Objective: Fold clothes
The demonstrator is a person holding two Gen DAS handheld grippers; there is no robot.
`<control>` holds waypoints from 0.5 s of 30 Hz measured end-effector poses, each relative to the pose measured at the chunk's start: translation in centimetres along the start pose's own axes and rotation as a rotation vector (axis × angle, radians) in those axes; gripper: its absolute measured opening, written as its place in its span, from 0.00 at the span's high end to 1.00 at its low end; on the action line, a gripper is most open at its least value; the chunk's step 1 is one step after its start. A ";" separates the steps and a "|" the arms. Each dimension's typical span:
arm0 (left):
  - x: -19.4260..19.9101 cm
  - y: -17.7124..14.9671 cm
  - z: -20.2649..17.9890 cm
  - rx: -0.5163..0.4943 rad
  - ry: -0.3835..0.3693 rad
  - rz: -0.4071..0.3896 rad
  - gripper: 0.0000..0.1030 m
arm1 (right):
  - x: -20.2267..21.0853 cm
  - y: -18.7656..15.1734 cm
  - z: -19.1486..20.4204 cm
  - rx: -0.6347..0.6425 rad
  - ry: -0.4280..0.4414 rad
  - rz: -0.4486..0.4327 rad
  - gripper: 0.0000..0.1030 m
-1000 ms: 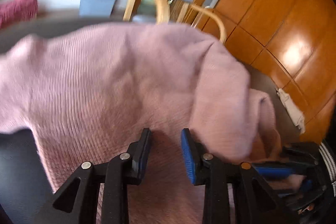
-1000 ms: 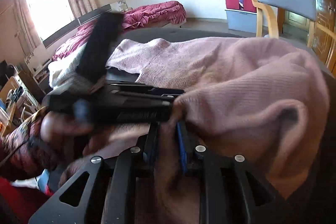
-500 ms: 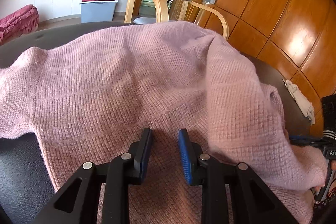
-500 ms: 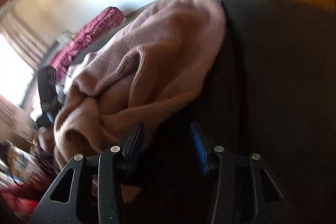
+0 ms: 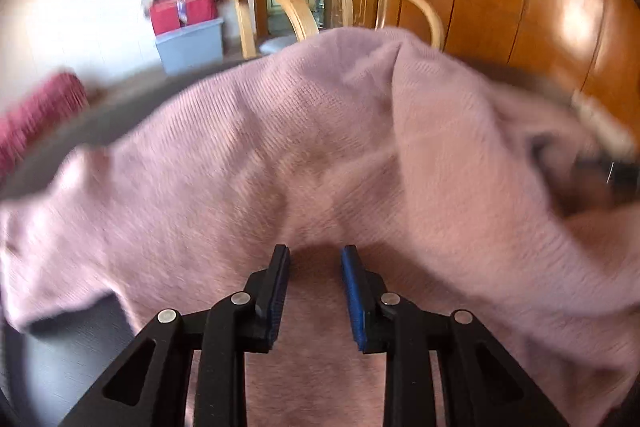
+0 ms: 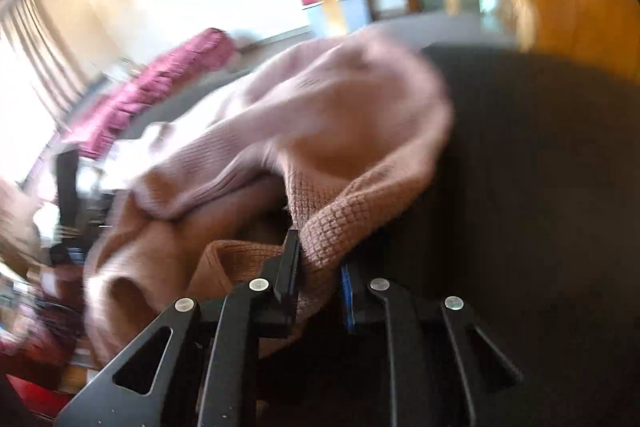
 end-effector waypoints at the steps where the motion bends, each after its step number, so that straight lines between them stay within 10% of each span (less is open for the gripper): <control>1: -0.1 -0.1 -0.1 -0.011 0.006 0.001 0.74 | 0.4 0.5 -1.5 0.008 -0.052 -0.004 0.83; 12: 0.0 -0.7 0.6 0.032 -0.034 -0.005 0.72 | -1.5 9.0 -16.0 0.218 -0.678 -0.037 0.82; 15: 0.2 -0.8 0.7 0.033 -0.034 -0.007 0.72 | -2.9 10.2 -20.1 0.128 -0.719 0.004 0.81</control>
Point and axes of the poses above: each gripper's, at about its wrist camera, not at the fingertips, and x roughly against the way its jaws point, z to its left, y to its top, the point moved 7 cm from there along -x, roughly the way its jaws point, and after that the axes turned 1 degree about -z, right-handed, at the moved point
